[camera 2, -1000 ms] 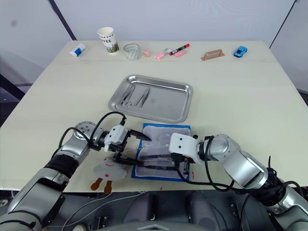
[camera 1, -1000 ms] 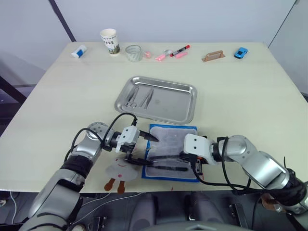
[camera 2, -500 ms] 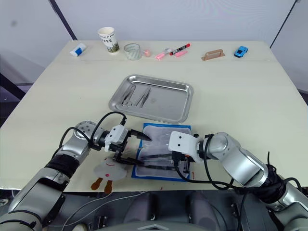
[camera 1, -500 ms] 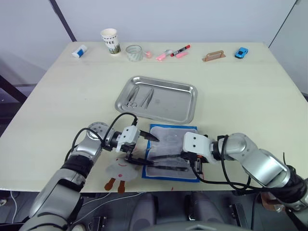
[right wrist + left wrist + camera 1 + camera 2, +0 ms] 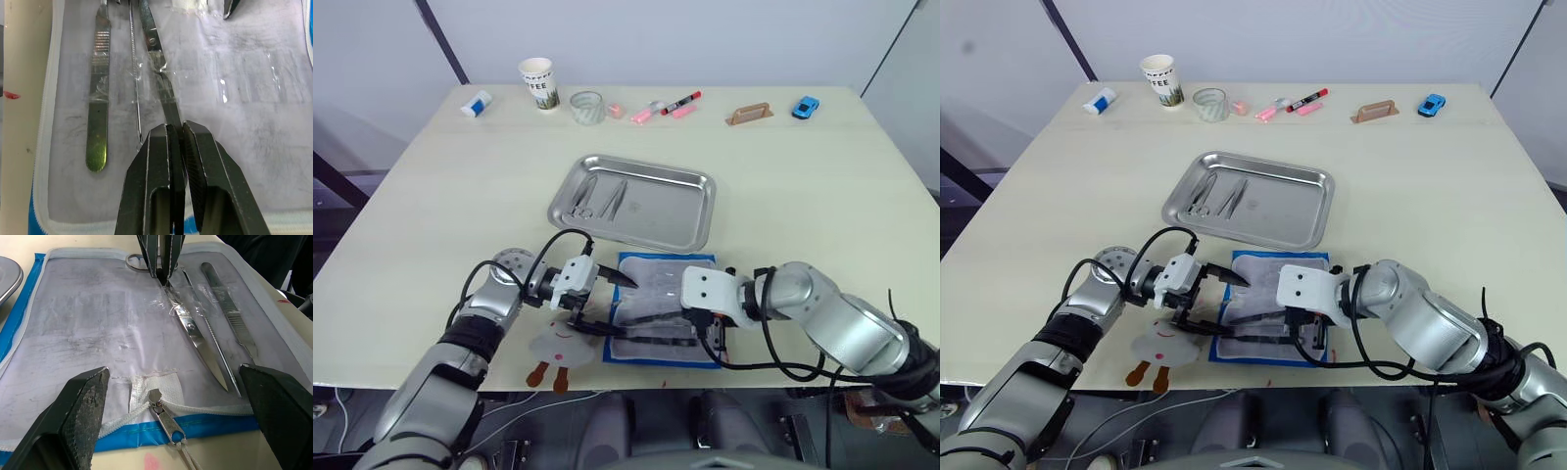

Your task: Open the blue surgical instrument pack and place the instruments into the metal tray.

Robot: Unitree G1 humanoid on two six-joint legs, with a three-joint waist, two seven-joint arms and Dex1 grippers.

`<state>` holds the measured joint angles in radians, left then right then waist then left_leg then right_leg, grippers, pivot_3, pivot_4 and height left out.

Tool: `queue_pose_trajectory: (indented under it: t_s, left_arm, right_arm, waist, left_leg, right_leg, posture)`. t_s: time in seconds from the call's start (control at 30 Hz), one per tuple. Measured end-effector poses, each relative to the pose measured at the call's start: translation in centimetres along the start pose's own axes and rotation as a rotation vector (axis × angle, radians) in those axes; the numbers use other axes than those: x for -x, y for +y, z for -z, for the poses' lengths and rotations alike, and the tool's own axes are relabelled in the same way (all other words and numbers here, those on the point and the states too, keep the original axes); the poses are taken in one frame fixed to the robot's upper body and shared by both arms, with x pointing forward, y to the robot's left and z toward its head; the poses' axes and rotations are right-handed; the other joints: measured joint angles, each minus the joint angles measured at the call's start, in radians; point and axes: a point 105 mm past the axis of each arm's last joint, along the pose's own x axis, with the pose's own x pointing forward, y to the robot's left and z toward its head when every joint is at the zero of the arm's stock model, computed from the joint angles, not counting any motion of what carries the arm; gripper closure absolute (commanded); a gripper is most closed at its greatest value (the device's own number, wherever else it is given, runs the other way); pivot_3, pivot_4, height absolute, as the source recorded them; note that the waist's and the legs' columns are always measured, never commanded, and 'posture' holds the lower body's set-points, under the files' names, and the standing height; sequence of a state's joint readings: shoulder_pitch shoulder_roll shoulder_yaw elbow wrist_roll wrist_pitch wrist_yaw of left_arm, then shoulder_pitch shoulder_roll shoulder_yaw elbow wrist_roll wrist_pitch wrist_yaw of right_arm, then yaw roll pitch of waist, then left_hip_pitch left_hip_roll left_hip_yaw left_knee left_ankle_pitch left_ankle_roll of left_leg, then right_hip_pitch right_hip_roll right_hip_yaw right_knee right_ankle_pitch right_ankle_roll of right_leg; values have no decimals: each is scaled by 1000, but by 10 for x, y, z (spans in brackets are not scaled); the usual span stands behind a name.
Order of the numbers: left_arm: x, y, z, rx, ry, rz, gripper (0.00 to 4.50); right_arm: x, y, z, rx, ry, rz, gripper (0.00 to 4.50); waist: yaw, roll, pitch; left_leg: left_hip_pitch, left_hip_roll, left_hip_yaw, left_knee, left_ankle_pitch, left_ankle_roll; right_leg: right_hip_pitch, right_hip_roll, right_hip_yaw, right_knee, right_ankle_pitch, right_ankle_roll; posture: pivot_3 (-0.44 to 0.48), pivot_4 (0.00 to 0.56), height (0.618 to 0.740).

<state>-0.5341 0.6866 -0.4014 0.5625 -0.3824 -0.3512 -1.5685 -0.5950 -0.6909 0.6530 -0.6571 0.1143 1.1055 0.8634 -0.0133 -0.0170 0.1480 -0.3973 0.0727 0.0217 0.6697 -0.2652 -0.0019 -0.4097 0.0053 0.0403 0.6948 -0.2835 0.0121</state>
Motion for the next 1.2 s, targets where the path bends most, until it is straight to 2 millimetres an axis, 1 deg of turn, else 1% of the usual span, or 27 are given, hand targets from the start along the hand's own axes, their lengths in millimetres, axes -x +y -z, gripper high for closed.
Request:
queue_pose_trajectory:
  t_s: [0.2,0.5,0.73,1.2]
  left_arm:
    - [-1,-1,0,1,-3,0,0]
    - [-3,-3,0,8,-19,-5,0]
    - [-5,-2,0,8,-23,-7,0]
    - [-5,-2,0,7,-22,-6,0]
  right_arm:
    - [1,1,4,-42,33,6,4320]
    - [0,2,5,-62,35,7,4320]
    - [4,1,3,-66,50,0,4320]
    - [11,5,-5,-63,59,-16,4320]
  waist:
    - [0,0,0]
    - [-1,0,0]
    - [0,0,0]
    - [0,0,0]
  left_leg:
    - [0,0,0,0,0,0]
    - [0,0,0,0,0,0]
    - [0,0,0,0,0,0]
    - [-1,0,0,0,0,0]
  right_leg:
    - [0,0,0,0,0,0]
    - [0,0,0,0,0,0]
    - [0,0,0,0,0,0]
    - [0,-1,0,0,0,0]
  posture:
    - [0,150,728]
    - [0,150,728]
    - [0,150,728]
    - [0,150,728]
